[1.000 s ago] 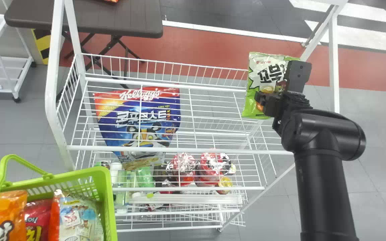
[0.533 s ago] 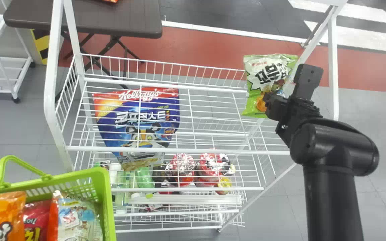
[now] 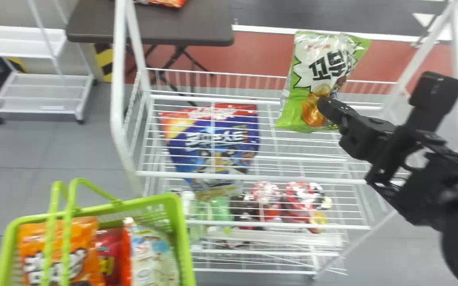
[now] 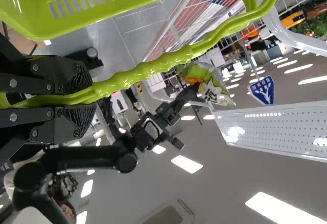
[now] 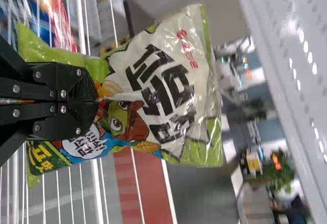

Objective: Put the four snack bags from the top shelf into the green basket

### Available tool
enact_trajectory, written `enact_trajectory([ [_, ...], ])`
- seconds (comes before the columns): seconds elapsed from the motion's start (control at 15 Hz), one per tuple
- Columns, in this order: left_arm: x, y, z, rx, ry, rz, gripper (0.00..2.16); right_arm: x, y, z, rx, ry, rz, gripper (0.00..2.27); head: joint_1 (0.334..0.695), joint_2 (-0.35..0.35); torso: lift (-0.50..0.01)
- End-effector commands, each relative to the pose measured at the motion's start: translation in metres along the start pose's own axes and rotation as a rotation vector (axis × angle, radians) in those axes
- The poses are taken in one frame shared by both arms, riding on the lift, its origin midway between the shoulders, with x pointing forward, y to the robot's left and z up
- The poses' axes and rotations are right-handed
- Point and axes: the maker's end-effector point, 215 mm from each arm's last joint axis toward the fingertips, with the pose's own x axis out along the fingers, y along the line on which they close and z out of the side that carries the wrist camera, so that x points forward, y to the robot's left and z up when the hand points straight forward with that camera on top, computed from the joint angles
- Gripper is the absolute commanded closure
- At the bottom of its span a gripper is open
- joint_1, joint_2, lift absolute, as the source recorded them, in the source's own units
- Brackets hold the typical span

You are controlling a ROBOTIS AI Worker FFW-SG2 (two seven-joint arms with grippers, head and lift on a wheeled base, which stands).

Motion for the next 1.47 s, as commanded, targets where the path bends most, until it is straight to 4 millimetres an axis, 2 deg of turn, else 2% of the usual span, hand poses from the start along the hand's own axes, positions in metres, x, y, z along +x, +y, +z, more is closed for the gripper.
enact_trajectory([
  [0.0,0.000,-0.002,0.001,-0.002,-0.001,-0.010,2.15,-0.010,0.085,-0.032,0.076,0.059,0.205,2.25,0.695,0.068,0.000],
  [0.13,0.000,0.000,0.001,-0.001,-0.004,-0.010,2.15,-0.022,0.166,-0.070,0.131,0.141,0.390,2.25,0.695,0.163,0.000],
  [0.2,-0.001,0.000,0.001,-0.003,-0.005,-0.011,2.15,-0.027,0.197,-0.087,0.153,0.176,0.461,2.25,0.695,0.214,0.000],
  [0.27,-0.001,0.000,0.001,-0.006,-0.008,-0.010,2.15,-0.034,0.229,-0.110,0.194,0.228,0.531,2.25,0.695,0.342,0.000],
  [0.33,-0.001,0.001,0.001,-0.010,-0.012,-0.011,2.15,-0.042,0.256,-0.133,0.217,0.277,0.592,2.25,0.695,0.350,0.000],
  [0.47,-0.003,0.002,0.002,-0.010,-0.016,-0.011,2.15,-0.050,0.280,-0.159,0.242,0.329,0.630,2.25,0.695,0.350,0.000],
  [0.6,-0.004,0.002,0.003,-0.012,-0.021,-0.010,2.15,-0.060,0.287,-0.178,0.276,0.378,0.643,2.25,0.695,0.350,0.000],
  [0.8,-0.006,0.006,0.007,-0.015,-0.031,-0.012,2.15,-0.080,0.287,-0.216,0.334,0.480,0.641,2.25,0.695,0.350,0.000],
  [0.93,-0.006,0.007,0.008,-0.014,-0.028,-0.013,2.15,-0.093,0.282,-0.238,0.339,0.535,0.616,2.25,0.695,0.350,0.000],
  [1.07,-0.007,0.008,0.009,-0.016,-0.030,-0.012,2.15,-0.101,0.273,-0.249,0.324,0.567,0.604,2.25,0.695,0.350,0.000],
  [1.2,-0.006,0.008,0.010,-0.014,-0.030,-0.014,2.15,-0.110,0.265,-0.269,0.285,0.651,0.597,2.24,0.695,0.350,0.000],
  [1.27,-0.006,0.008,0.010,-0.014,-0.030,-0.015,2.15,-0.114,0.259,-0.274,0.270,0.691,0.593,2.15,0.695,0.350,0.000],
  [1.33,-0.006,0.008,0.010,-0.015,-0.031,-0.014,2.15,-0.121,0.250,-0.280,0.253,0.736,0.588,1.71,0.695,0.350,0.000],
  [1.4,-0.006,0.008,0.010,-0.014,-0.031,-0.014,2.15,-0.127,0.246,-0.282,0.237,0.769,0.595,0.81,0.695,0.350,0.000],
])
